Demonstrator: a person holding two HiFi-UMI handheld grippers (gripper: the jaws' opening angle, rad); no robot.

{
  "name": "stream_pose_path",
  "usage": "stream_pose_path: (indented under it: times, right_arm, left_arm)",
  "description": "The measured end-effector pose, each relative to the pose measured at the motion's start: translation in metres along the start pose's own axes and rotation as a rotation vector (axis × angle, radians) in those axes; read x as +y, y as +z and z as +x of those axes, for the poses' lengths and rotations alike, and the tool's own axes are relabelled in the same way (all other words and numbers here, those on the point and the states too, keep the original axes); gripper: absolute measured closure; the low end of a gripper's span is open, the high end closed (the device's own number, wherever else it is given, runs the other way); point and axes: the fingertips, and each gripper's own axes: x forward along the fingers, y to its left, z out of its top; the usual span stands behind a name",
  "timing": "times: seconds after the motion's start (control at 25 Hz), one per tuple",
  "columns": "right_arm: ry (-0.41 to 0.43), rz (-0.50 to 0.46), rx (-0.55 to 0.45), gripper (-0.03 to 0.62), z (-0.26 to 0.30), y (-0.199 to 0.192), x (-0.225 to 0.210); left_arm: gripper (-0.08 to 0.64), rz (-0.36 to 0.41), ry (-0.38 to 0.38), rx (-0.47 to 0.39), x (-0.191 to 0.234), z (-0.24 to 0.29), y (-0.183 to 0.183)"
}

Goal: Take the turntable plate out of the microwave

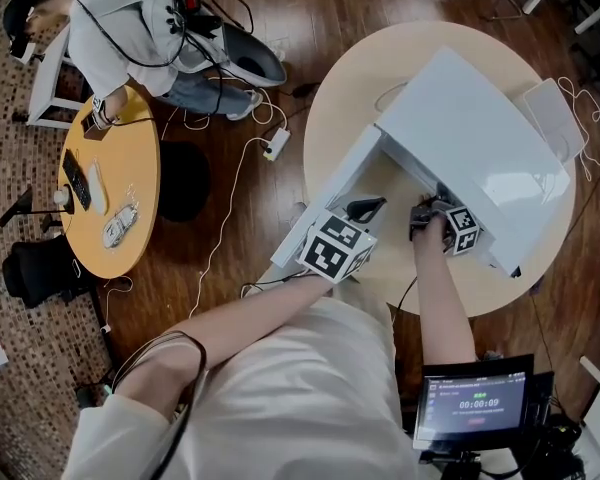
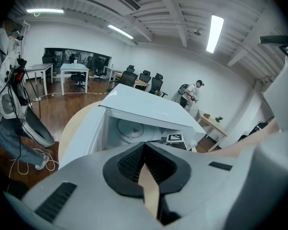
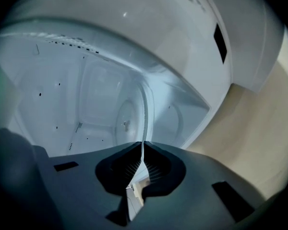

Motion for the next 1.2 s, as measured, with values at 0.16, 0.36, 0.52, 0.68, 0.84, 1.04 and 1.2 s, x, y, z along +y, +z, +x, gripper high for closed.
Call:
stream_pose_path:
  times: [0.16, 0.36, 0.52, 0.68, 0.84, 1.04, 1.2]
  right_arm:
    - [-0.012, 0.014, -0.010, 0.586, -0.001, 0.001, -0.001]
    - [-0.011, 0.018, -0.018, 0.591, -0.003, 0.004, -0.001]
    - [0.032, 0.010, -0.002, 0.591, -0.004, 0.001, 0.009]
    - [-0.003, -0.022, -0.002, 0.591, -0.005, -0.002, 0.007]
    - [-0.039, -0.020, -0.019, 0.573, -0.002, 0.007, 0.001]
    - [-0.019, 0.004, -0.035, 0.503, 0.000, 0.009, 0.003]
    - [-0.030, 0.036, -0.019, 0.503, 0.001, 0.003, 0.005]
  left_arm:
    - [0.551, -0.002, 0.004, 0.000, 0.000, 0.000, -0.001]
    - [0.551, -0.003, 0.003, 0.001, 0.000, -0.001, -0.001]
    - [0.551, -0.004, 0.001, 0.000, 0.000, 0.000, -0.002]
    - [0.551, -0.007, -0.002, 0.003, -0.001, 0.003, -0.004]
    - [0.551, -0.006, -0.008, 0.003, -0.005, 0.005, -0.002]
    - [0.551, -0.007, -0.011, 0.006, -0.004, 0.005, -0.004]
    - [0.551, -0.007, -0.009, 0.005, -0.004, 0.005, -0.002]
